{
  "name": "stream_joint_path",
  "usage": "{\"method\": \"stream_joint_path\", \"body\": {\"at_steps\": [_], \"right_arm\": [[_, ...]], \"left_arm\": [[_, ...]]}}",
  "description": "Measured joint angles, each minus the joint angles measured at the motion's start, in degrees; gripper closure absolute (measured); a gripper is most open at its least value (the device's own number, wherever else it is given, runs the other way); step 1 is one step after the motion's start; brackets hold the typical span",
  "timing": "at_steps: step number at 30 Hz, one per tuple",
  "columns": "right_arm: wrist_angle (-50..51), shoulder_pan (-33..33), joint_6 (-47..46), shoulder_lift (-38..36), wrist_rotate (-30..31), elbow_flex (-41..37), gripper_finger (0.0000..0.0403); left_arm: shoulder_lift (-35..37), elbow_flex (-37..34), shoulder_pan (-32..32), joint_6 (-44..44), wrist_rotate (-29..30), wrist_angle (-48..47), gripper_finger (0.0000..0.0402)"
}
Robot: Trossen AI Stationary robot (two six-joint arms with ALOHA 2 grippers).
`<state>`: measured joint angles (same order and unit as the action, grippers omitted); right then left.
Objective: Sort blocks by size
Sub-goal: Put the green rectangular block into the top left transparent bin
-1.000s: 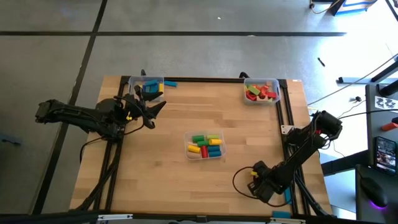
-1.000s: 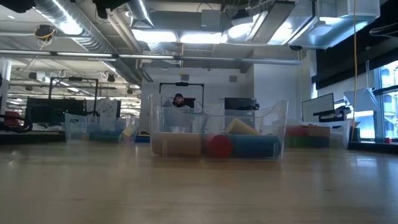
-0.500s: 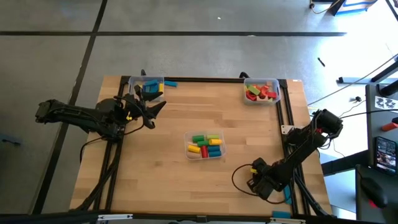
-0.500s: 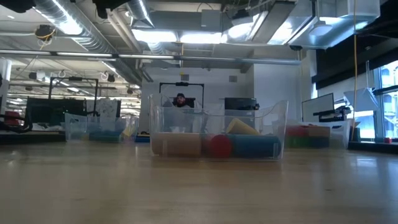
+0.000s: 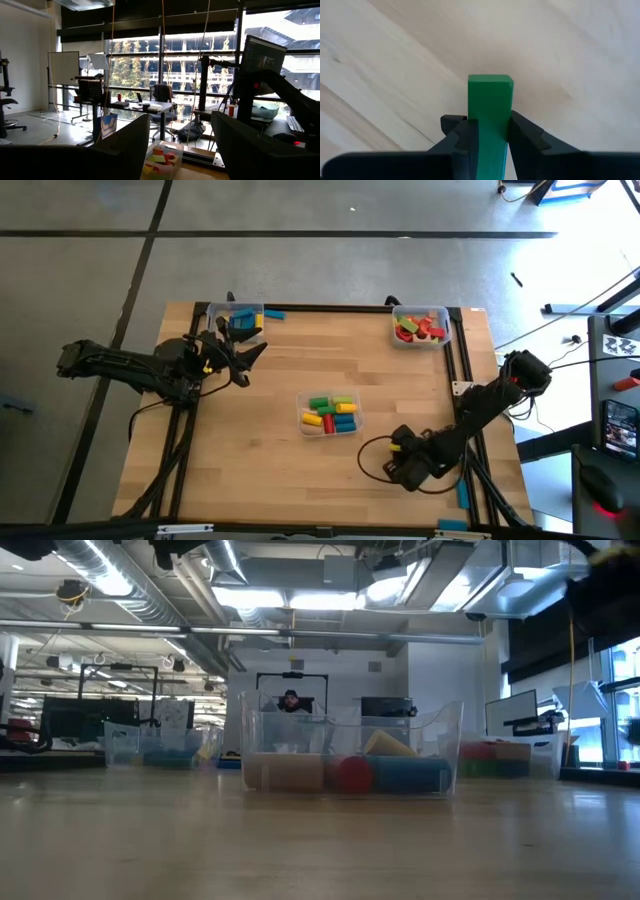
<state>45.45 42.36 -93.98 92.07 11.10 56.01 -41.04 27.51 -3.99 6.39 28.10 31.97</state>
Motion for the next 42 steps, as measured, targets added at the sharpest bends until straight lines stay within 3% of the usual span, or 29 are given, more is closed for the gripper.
{"method": "stream_joint_path", "body": {"at_steps": [10,16,21,32,42], "right_arm": [[0.19,-7.95,17.37,0.00,6.79,8.44,0.0318],[-0.73,-15.14,33.58,-0.11,12.59,14.32,0.0317],[-5.21,-22.84,46.01,-0.11,13.81,16.04,0.0317],[-25.45,-39.14,71.07,0.77,13.37,16.07,0.0317],[-56.75,-50.06,84.07,11.34,4.14,16.03,0.0317]], "left_arm": [[0.00,0.00,0.00,0.00,-0.01,0.00,0.0192],[0.00,0.00,0.00,0.00,-0.01,0.00,0.0192],[0.00,0.00,-0.01,0.01,-0.01,0.00,0.0192],[0.00,0.00,0.00,0.02,0.00,-0.07,0.0192],[0.00,0.00,0.00,0.02,-0.02,-0.07,0.0192]]}}
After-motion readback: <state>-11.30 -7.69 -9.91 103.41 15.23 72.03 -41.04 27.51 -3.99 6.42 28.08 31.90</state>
